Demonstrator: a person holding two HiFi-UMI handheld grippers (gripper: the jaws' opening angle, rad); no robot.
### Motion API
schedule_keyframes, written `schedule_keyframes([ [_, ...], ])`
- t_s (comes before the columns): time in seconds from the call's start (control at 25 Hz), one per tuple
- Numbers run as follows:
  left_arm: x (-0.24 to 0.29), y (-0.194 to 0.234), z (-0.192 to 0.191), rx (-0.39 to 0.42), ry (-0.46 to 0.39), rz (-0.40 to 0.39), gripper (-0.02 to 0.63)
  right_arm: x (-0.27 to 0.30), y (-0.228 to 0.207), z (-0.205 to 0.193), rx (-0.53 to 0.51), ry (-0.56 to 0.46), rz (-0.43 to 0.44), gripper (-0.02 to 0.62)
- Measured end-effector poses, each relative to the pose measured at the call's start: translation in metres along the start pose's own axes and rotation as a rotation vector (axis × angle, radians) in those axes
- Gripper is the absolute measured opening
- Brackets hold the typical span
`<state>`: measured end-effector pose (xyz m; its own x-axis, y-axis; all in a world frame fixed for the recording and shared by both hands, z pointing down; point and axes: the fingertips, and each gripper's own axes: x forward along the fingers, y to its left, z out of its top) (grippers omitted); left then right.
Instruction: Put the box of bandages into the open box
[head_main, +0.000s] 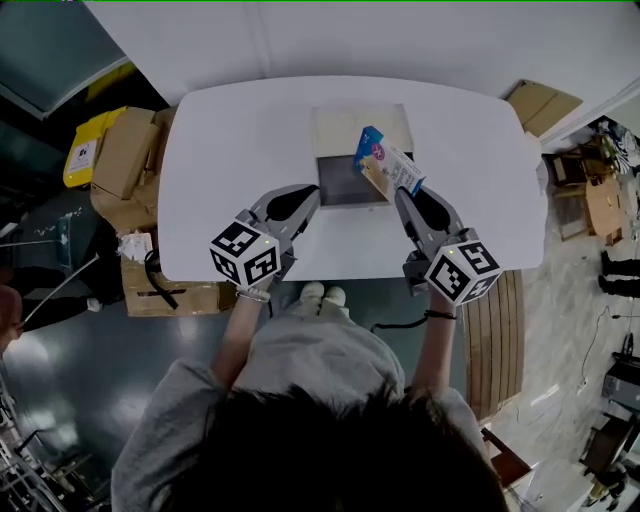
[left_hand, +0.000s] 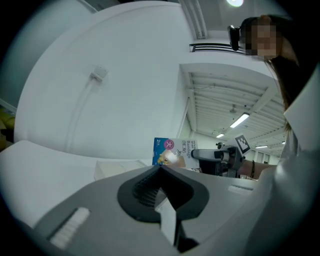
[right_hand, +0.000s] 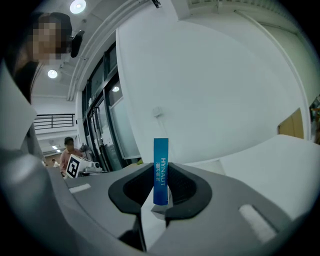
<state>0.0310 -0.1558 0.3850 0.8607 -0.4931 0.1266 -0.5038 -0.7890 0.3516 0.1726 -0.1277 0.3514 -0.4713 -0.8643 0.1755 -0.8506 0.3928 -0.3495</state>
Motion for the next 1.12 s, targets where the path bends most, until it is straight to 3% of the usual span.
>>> schedule_keyframes([
  [0.32,0.005,0.016,-0.024,-0.056,0.036,0.007,-0.005,0.023,-0.012,-0.028,0.057,0.144,0.038,0.094],
  [1.12,0.026,0.036,-0.064,-0.124,0.11,0.003,-0.005,0.066,-0.042,-0.073,0.233,0.387,0.128,0.092],
])
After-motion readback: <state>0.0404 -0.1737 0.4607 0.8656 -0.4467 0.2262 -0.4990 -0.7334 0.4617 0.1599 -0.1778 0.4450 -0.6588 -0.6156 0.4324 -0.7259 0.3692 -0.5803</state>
